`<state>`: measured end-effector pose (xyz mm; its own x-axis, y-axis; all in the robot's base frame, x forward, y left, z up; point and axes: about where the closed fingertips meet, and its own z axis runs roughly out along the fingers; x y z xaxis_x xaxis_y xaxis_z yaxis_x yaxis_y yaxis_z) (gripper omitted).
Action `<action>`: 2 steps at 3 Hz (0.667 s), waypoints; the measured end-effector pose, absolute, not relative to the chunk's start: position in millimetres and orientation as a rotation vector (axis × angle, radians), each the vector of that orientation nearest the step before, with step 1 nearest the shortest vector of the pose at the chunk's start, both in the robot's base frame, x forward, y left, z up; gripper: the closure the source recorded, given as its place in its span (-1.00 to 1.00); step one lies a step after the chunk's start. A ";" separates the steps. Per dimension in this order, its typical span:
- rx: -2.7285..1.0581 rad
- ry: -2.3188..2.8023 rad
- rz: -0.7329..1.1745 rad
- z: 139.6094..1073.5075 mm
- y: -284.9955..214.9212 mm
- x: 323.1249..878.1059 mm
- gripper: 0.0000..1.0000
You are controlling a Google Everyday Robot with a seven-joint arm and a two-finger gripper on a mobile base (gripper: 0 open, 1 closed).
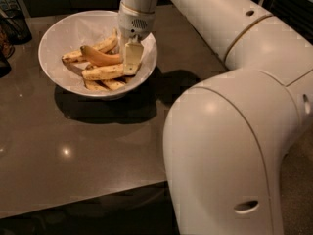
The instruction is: Pick banana from white bowl
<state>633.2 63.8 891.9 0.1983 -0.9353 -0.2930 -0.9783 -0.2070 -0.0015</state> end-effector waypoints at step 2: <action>-2.278 1.848 0.346 891.5 63.8 633.6 0.48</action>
Offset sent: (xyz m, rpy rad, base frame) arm 0.0003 0.0000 -0.0006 0.0026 0.0037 -0.0001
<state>633.6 63.8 891.5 0.1968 -0.9346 -0.2962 -0.9784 -0.2065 0.0014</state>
